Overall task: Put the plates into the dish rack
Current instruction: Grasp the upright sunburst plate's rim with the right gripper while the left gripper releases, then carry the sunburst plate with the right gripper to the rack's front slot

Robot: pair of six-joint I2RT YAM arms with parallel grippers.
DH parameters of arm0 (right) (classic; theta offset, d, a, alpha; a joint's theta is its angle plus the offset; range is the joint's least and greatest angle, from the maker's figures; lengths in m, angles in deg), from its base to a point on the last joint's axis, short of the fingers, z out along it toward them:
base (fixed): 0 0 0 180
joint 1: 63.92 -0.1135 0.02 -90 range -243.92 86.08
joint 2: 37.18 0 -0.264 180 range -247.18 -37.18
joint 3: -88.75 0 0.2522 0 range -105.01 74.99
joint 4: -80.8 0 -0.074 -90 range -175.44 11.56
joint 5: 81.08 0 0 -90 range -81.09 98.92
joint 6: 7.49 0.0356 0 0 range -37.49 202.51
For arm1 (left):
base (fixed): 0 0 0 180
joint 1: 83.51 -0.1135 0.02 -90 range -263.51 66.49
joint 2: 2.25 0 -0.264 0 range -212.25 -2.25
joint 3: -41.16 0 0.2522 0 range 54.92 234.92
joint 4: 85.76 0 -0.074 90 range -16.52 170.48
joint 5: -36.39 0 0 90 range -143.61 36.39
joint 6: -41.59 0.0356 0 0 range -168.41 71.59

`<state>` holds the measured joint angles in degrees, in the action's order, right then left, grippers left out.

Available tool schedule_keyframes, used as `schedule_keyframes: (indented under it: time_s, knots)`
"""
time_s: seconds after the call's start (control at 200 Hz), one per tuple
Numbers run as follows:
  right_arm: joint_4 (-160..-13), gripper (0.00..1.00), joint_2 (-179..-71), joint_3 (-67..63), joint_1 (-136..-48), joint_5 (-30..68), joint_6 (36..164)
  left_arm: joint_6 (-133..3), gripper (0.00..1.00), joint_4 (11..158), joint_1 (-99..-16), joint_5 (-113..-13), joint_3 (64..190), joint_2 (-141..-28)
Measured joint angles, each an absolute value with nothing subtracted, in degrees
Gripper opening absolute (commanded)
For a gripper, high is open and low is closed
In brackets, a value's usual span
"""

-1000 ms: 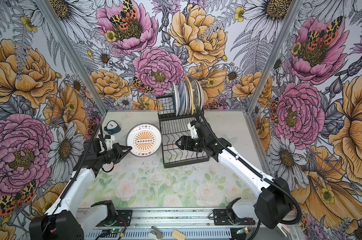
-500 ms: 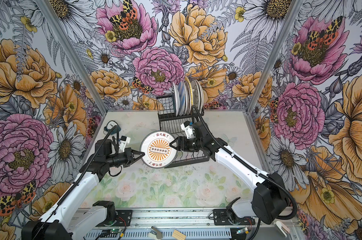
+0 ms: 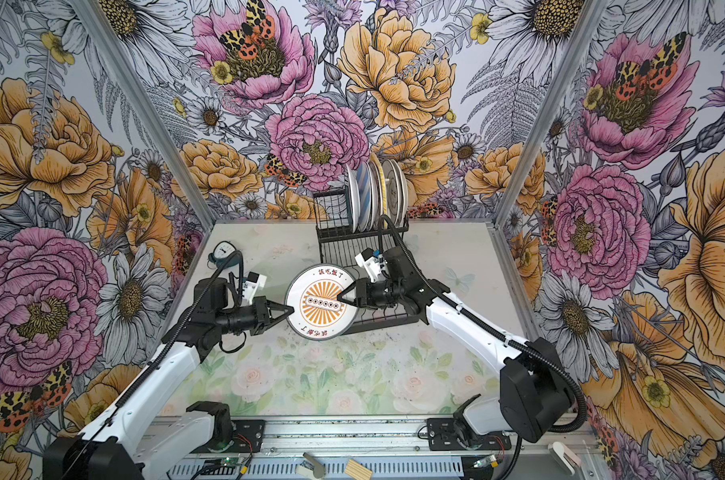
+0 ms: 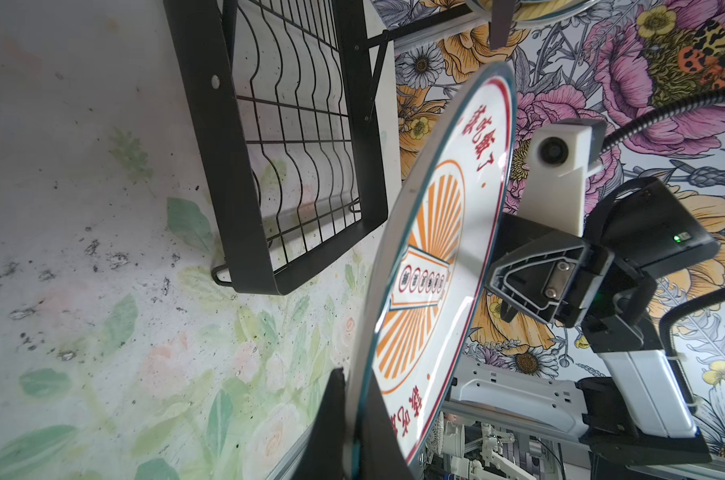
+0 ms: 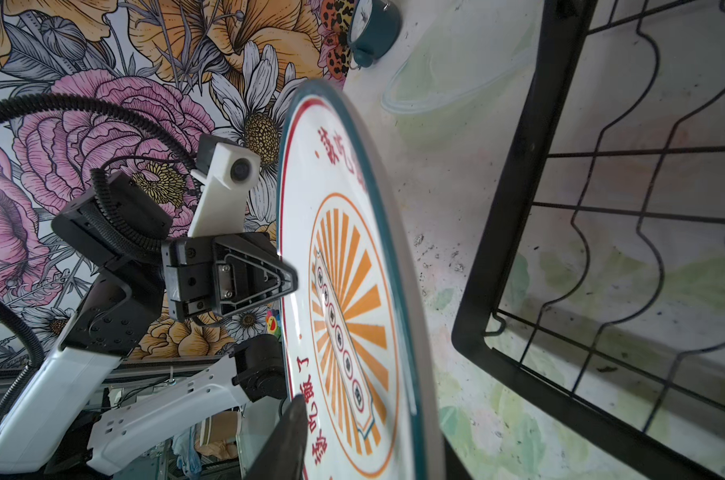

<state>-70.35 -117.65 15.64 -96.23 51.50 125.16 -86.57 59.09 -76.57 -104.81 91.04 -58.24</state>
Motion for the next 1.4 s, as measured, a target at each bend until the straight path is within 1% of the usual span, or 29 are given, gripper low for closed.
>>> schedule_keyframes:
  time_s: [0.24, 0.37, 0.445, 0.505, 0.525, 0.55, 0.575, 0.615, 0.671, 0.716, 0.816, 0.941, 1.121, 1.261, 1.401]
  knots:
    - [-73.04, 0.22, -118.57, 16.43, -96.17, 52.92, 126.65, -86.54, 0.00, 59.50, -75.67, -105.77, 92.07, -58.63]
    - [-74.20, 0.11, -118.76, 16.80, -96.19, 53.21, 127.91, -86.41, 0.00, 59.75, -75.39, -106.34, 92.46, -59.16]
    - [-74.20, 0.00, -118.76, 16.95, -96.08, 52.86, 128.61, -86.22, 0.00, 59.92, -75.39, -106.56, 92.66, -59.16]
    - [-74.59, 0.00, -118.74, 17.10, -95.99, 53.14, 128.61, -86.11, 0.00, 59.88, -75.39, -106.49, 92.66, -59.37]
    - [-74.61, 0.00, -118.76, 17.10, -95.99, 53.14, 128.61, -86.11, 0.05, 59.90, -75.39, -106.49, 92.66, -59.42]
    - [-74.61, 0.00, -118.76, 17.13, -95.97, 53.14, 128.63, -86.08, 0.14, 59.92, -75.39, -106.49, 92.66, -59.48]
    - [-74.61, 0.00, -118.76, 17.17, -95.99, 53.06, 128.63, -86.02, 0.25, 59.92, -75.41, -106.51, 92.66, -59.53]
    - [-74.63, 0.00, -118.70, 17.28, -95.99, 52.75, 128.59, -86.13, 0.40, 60.03, -75.61, -106.62, 92.66, -59.59]
    - [-74.57, 0.00, -118.59, 17.54, -96.10, 51.96, 128.59, -86.35, 0.57, 60.23, -76.09, -106.78, 92.72, -59.61]
    - [-74.26, 0.00, -118.33, 17.65, -96.19, 50.76, 128.59, -86.57, 0.66, 60.34, -76.99, -106.89, 92.75, -59.61]
    - [-72.27, 0.00, -116.86, 17.54, -96.43, 46.74, 128.20, -86.59, 0.80, 59.66, -80.24, -106.69, 93.10, -59.61]
    - [-65.32, 0.00, -115.14, 14.00, -97.43, 39.29, 126.75, -85.25, 0.89, 57.49, -84.05, -105.33, 93.73, -59.77]
    - [-54.90, 0.00, -114.76, 1.83, -100.34, 25.19, 124.37, -83.79, 0.98, 55.44, -85.47, -101.64, 94.71, -61.80]
    - [-47.62, 0.00, -115.57, -9.56, -103.88, 13.54, 122.12, -82.52, 0.99, 54.65, -85.44, -99.02, 96.33, -63.29]
    - [-42.11, 0.00, -120.10, -22.46, -107.47, 1.21, 119.04, -81.45, 0.99, 54.57, -85.18, -97.20, 98.34, -64.73]
